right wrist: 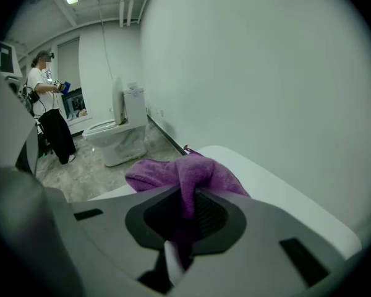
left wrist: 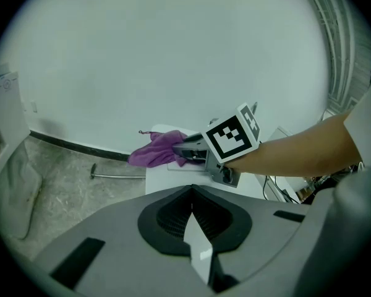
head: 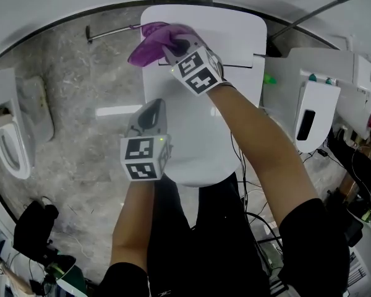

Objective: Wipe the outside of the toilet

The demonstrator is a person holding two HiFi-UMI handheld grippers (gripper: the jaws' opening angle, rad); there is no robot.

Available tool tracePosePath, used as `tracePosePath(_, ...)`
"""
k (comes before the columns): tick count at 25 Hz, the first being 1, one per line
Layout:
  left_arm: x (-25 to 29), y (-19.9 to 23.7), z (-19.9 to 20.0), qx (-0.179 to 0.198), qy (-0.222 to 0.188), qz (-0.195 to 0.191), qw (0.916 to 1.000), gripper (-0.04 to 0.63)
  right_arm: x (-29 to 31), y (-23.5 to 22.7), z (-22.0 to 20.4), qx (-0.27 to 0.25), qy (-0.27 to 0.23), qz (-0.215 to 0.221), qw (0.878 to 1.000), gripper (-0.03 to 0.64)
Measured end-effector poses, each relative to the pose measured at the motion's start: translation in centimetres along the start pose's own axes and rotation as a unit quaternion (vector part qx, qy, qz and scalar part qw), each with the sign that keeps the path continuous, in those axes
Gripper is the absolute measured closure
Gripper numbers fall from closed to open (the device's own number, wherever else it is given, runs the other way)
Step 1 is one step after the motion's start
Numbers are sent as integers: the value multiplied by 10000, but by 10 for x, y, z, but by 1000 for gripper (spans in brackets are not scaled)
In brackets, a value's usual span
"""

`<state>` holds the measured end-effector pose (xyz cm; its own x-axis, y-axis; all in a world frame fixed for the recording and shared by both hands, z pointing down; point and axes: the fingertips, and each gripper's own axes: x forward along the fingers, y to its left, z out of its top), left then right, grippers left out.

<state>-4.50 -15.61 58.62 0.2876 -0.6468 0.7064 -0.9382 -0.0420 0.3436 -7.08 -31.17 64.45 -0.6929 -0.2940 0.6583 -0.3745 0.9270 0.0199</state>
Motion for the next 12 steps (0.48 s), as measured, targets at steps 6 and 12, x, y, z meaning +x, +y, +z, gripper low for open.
tracePosePath(6,-9,20,4,-49,-80,25,10000,589,25,47,19,-644,74,587,9962,569)
tracePosePath(12,-8,22,4,-35,-63,50,10000,589,4,38,0,-732,66,822,9939,568)
